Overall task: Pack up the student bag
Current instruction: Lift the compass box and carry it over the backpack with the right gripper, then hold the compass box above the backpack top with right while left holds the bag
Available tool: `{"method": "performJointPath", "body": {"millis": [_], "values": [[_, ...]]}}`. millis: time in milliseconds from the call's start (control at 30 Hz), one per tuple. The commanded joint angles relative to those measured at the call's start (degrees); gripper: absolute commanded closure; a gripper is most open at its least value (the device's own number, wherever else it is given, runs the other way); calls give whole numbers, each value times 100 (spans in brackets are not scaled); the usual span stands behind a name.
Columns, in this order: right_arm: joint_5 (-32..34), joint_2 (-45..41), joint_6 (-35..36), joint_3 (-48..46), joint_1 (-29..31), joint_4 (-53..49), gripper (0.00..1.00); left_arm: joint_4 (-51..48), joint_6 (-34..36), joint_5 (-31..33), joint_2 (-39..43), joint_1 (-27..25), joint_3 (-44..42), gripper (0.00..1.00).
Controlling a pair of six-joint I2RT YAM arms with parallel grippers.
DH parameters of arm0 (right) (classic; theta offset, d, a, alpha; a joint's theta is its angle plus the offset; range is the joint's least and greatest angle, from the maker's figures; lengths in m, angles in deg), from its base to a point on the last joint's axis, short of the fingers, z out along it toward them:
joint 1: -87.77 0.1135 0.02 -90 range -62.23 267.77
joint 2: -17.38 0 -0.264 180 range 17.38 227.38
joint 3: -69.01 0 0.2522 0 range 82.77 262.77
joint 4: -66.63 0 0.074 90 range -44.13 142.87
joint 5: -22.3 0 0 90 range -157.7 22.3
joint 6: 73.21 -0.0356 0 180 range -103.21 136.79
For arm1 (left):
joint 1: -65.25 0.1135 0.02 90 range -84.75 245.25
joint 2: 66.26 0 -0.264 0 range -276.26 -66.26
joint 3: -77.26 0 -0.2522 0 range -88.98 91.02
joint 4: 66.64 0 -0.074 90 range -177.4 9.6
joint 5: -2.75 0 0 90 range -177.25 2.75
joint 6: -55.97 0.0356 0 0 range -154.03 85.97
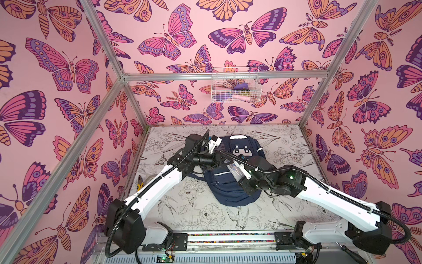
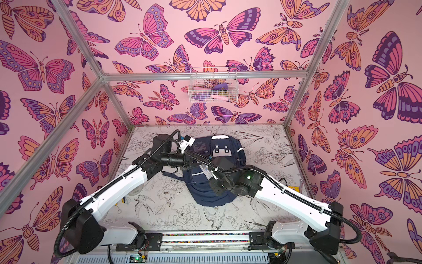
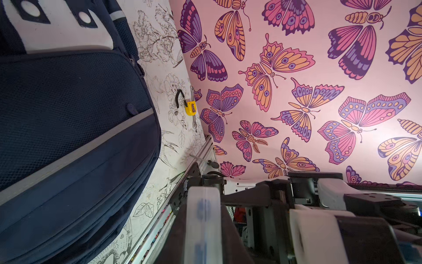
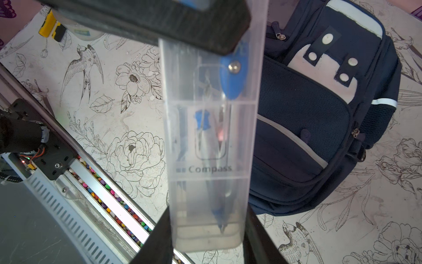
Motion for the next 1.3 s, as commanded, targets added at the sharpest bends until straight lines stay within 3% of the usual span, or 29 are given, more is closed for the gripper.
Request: {"method": "performJointPath", "body": {"millis": [0, 67, 200, 300, 433, 567, 800, 833, 967, 1267], "values": [[317, 63, 290, 154, 59, 0, 65, 480, -185, 175, 127, 70, -242, 97], [650, 77, 328, 262, 59, -42, 44, 664, -333, 409, 208, 119, -418, 98], [1616, -10, -45, 447, 50, -58, 36, 885, -675, 903, 410, 371, -772, 100], [1550, -155, -472, 604, 33, 121, 30, 1087, -1023, 1364, 909, 653, -1166, 100], [688, -73, -1350, 754, -78, 628, 28, 1261, -1372, 2013, 1452, 950, -1736, 100], [-124, -45, -2274, 671, -352, 1163, 29, 2265, -1844, 2145, 1781, 1054, -2364, 100], [-2406, -596, -4392, -1205, -1393, 4368, 28, 2814, -1844, 2145, 2119, 1054, -2665, 100], [-2522, -652, -4589, -1376, -1524, 4600, 29, 2933, -2512, 2390, 2171, 1052, -2723, 100], [-2746, -777, -5112, -1823, -1835, 5096, 31, 3310, -2835, 2452, 2287, 1055, -2868, 100], [-2912, -493, -5802, -2192, -1834, 6705, 34, 4870, -3768, 2607, 2068, 1047, -3224, 100]]}}
